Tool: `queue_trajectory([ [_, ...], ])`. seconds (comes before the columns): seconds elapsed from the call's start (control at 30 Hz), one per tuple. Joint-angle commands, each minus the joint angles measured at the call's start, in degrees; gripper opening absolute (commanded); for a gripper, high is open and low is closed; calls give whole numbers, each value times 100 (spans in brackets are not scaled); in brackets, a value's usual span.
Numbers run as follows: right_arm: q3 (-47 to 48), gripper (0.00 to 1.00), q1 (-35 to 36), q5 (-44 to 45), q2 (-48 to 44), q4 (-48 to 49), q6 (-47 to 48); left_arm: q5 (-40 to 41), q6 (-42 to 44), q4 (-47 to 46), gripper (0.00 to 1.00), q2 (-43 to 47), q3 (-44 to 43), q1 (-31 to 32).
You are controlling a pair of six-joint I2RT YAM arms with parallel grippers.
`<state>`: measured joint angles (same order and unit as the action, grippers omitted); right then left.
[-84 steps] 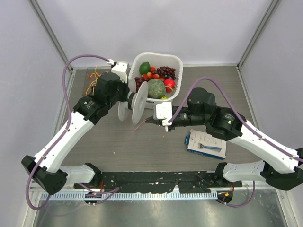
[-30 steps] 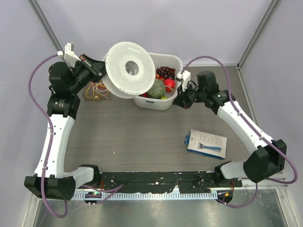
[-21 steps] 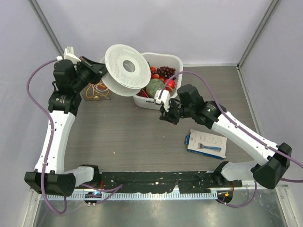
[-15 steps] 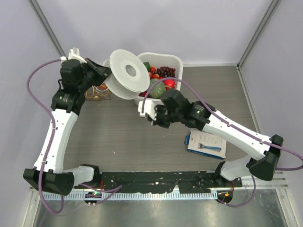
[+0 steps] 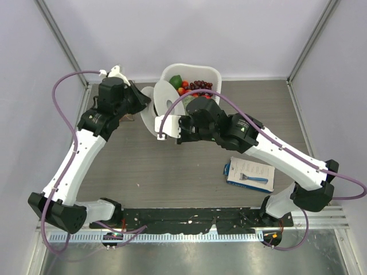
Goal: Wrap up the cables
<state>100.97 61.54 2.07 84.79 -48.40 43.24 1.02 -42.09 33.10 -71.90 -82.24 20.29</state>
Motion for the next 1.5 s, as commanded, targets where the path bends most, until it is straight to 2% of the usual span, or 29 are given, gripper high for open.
queue_trajectory([
  [0.0,239,1,16,470,-7,234,465,399,630,-374,0,97,76,448],
  [0.27,265,1,-1,664,-33,911,431,435,1729,-577,0,378,419,1099],
  [0.47,432,1,-238,576,11,1105,44,-75,2467,-1033,0,720,1007,1284],
  [0.57,406,1,-318,497,-7,1052,9,-479,2941,-1183,0,888,1227,1442],
  [0.87,231,1,-362,400,-217,781,87,-479,4190,-1604,0,1415,1877,1618],
  [1.03,142,1,-379,-83,-358,210,228,-436,5104,-1991,0,1626,2177,1636],
  [1.13,186,1,-379,-425,-384,50,-182,-497,4825,-1782,0,1469,1949,1636],
  [1.23,143,1,-379,-637,-472,418,-833,-585,4508,-1684,0,1407,1869,1679],
  [1.37,222,1,-379,-848,-437,717,-2097,-234,4472,-1798,0,1389,1983,1811],
  [1.47,-137,1,-423,-621,-630,1235,-2855,47,4367,-1930,0,1442,2088,1811],
])
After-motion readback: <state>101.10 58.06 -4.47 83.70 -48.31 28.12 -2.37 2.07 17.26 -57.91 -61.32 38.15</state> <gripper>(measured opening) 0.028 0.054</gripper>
